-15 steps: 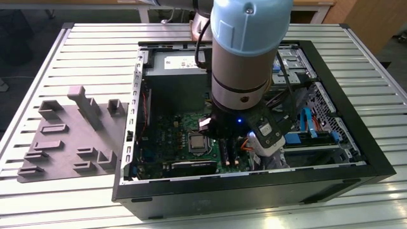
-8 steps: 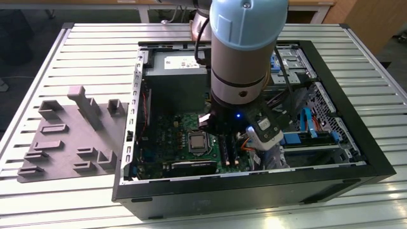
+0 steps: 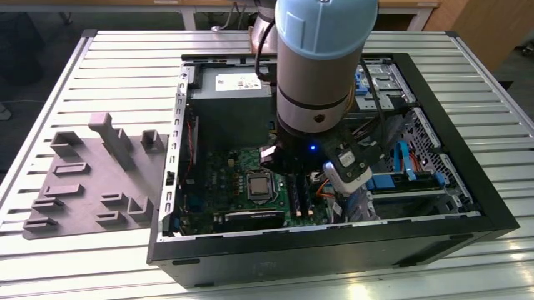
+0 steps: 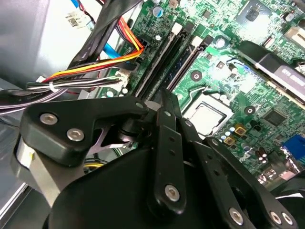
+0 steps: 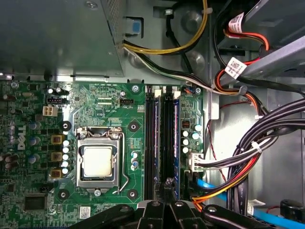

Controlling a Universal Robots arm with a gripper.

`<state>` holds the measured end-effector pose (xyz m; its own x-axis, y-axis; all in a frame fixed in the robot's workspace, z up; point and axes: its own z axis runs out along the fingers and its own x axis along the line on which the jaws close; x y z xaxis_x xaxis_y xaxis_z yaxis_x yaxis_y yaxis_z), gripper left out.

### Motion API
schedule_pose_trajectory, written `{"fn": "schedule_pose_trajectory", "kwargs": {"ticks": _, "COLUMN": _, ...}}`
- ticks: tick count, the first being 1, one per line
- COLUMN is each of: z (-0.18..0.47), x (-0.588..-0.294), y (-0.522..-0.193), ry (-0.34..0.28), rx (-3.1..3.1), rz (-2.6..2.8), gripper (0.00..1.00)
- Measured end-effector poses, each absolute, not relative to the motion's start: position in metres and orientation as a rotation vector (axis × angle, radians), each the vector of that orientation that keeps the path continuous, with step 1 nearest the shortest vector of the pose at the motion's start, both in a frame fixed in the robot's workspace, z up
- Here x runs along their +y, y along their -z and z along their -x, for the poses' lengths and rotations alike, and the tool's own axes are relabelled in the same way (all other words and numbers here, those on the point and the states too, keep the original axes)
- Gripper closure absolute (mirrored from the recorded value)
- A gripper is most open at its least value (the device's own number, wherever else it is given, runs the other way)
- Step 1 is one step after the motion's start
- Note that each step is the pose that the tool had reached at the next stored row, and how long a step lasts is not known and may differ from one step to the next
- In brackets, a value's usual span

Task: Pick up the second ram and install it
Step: 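Press down the second ram until it locks into place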

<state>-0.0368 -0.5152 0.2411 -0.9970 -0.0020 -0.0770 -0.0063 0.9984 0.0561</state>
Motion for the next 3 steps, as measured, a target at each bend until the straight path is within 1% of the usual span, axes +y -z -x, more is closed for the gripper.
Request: {"fn": "schedule_pose_trajectory", "kwargs": {"ticks": 3, "z": 0.0368, "x": -0.5152, "y": -0.2414, "ry": -0.086, "rx": 3.063, "rz": 0.006, "gripper": 0.89}}
